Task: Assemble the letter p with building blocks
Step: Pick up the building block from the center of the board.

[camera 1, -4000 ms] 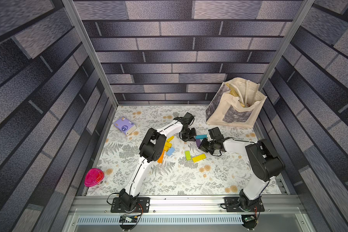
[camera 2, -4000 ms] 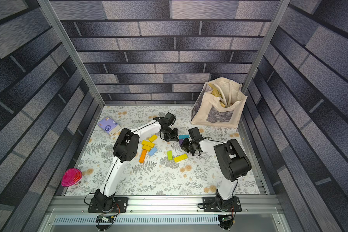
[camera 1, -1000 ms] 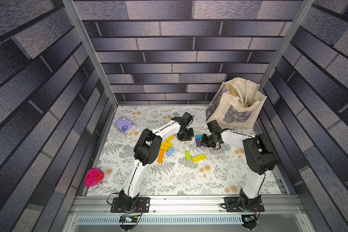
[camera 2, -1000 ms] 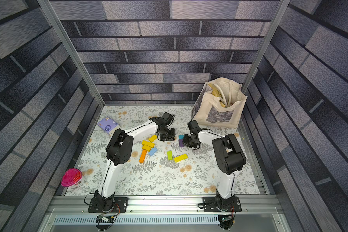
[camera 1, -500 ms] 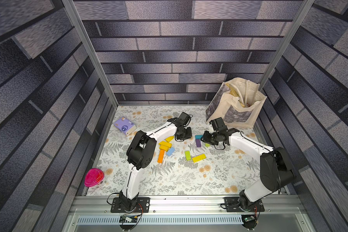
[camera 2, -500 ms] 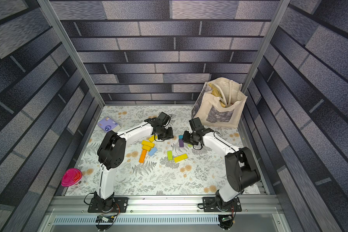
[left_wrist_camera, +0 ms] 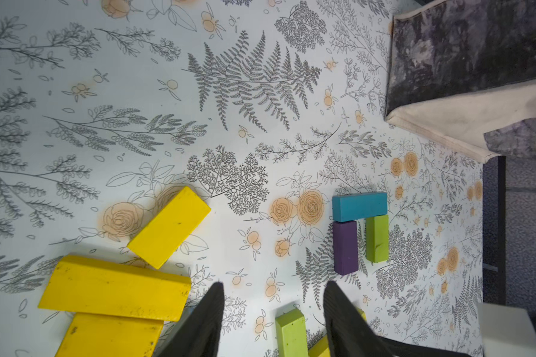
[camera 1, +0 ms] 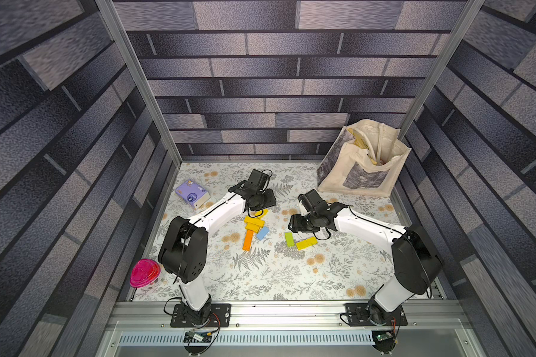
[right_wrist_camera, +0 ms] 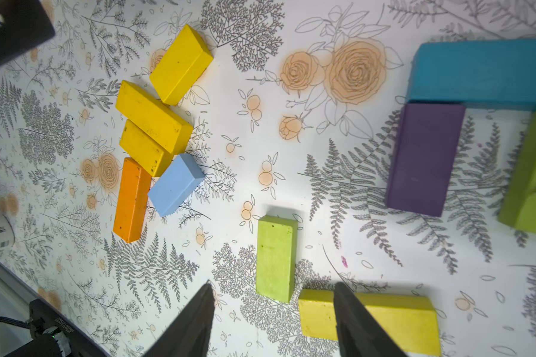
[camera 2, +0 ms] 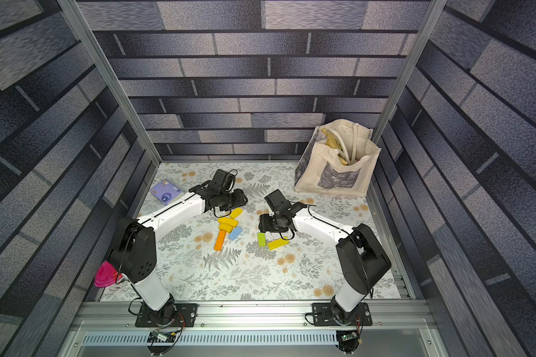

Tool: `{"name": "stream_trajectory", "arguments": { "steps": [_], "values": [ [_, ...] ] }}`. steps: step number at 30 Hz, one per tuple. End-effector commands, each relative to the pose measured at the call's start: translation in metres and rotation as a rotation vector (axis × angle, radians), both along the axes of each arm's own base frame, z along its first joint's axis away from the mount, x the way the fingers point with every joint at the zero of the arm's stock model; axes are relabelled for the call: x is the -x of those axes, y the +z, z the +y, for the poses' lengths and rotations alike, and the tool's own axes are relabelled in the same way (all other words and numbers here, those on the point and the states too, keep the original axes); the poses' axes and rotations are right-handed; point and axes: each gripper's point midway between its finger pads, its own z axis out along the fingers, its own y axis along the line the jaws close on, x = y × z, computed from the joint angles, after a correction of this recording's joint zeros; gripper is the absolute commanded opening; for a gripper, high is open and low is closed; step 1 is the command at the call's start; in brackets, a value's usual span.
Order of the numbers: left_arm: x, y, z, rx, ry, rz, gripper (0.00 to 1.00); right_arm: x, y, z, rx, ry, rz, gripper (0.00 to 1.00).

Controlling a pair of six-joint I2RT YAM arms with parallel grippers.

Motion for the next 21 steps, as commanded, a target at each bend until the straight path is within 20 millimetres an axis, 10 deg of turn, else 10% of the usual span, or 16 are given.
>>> {"name": "stream_trajectory", "arguments": {
  "steps": [1,21],
  "values": [
    [0.005,0.010,0.013,-0.018,0.011,-0.053,0.61,0.009,-0.012,0.003,0.092,0.039,0.025,0.64],
    [-0.004,0.004,0.036,0.025,0.060,-0.015,0.61,0.020,-0.048,0.005,0.248,0.147,0.041,0.63]
  ]
}}
